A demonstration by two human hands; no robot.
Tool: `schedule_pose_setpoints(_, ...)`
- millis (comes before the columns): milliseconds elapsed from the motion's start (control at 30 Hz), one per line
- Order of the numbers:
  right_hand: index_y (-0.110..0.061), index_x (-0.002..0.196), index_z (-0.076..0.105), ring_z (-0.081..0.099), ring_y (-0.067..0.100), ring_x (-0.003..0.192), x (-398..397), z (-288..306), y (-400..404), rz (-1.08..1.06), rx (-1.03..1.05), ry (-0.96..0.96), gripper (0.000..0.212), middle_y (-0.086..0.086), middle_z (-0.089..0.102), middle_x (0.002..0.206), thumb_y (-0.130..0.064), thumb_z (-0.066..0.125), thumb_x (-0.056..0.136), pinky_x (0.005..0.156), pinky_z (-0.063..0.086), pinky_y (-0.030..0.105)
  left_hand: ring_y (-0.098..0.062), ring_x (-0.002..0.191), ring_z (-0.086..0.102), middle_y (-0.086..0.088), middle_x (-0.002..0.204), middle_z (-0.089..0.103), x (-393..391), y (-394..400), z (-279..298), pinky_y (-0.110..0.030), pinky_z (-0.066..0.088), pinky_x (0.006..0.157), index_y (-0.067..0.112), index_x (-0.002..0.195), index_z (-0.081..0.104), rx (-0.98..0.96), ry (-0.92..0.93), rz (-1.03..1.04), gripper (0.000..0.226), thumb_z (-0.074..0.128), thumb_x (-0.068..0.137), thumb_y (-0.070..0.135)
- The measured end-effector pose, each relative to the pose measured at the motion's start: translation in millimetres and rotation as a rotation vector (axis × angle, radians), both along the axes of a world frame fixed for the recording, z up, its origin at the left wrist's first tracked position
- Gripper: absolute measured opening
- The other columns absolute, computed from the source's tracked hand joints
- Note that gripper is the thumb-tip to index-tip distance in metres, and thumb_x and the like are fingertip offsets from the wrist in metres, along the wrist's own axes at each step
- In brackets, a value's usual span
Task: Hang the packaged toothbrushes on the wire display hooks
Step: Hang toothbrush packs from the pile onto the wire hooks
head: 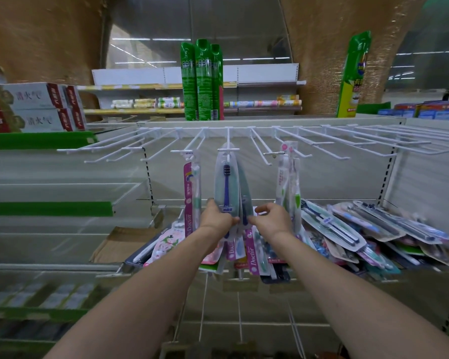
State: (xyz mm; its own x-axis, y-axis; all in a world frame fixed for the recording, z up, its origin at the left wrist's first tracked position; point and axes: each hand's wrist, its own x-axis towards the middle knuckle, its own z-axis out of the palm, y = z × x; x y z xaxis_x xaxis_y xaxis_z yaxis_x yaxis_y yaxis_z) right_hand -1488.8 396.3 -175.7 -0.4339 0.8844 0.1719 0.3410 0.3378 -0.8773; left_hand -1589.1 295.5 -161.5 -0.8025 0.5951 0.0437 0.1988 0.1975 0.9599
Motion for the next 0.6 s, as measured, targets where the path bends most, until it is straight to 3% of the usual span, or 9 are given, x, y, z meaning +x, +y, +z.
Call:
schedule_pose_setpoints(200, -0.016, 0.107, 0.070, 0.064, 0.021, 0.094, 2.3, -9.3, 1.4, 0.018, 0.071, -0.071, 0.028, -0.002, 0.065, 0.095, -0.027, 0.080, 0.082, 0.086, 0.054, 0.036, -0.029, 0.109, 0.064, -0.009, 0.117, 0.064, -5.6, 1.0, -7.1, -0.046, 0.057, 0.094, 0.014, 0.116, 0.052, -0.031, 0.058, 0.007, 0.041, 0.080, 0.085, 0.012)
schedule_pose_setpoints(333, -0.016, 0.102, 0.071, 0.064, 0.021, 0.092, 3.3, -9.7, -2.7, 0.021, 0.071, -0.075, 0.023, 0.000, 0.068, 0.095, -0.025, 0.079, 0.083, 0.082, 0.053, 0.033, -0.022, 0.101, 0.066, -0.005, 0.115, 0.068, -3.7, -5.5, -11.0, -0.033, 0.057, 0.083, 0.013, 0.117, 0.059, -0.109, 0.188, 0.006, 0.045, 0.083, 0.083, 0.031)
schedule_pose_setpoints(467, -0.020, 0.095, 0.071, 0.065, 0.021, 0.093, 1.9, -6.6, -10.0, -0.006, 0.081, -0.098, 0.019, 0.001, 0.071, 0.101, -0.028, 0.080, 0.081, 0.080, 0.053, 0.032, -0.018, 0.091, 0.062, -0.001, 0.104, 0.066, -1.5, -14.5, -6.2, -0.029, 0.052, 0.078, 0.015, 0.109, 0.059, -0.175, 0.237, -0.014, 0.038, 0.083, 0.084, 0.031)
schedule_pose_setpoints(600, -0.018, 0.104, 0.072, 0.065, 0.021, 0.095, 3.4, -7.0, -22.2, -0.004, 0.058, -0.126, 0.025, -0.003, 0.066, 0.098, -0.031, 0.080, 0.083, 0.081, 0.054, 0.033, -0.017, 0.091, 0.062, -0.001, 0.109, 0.067, 3.6, -24.5, -3.0, -0.027, 0.050, 0.074, 0.014, 0.119, 0.060, -0.201, 0.259, -0.009, 0.043, 0.081, 0.085, 0.029)
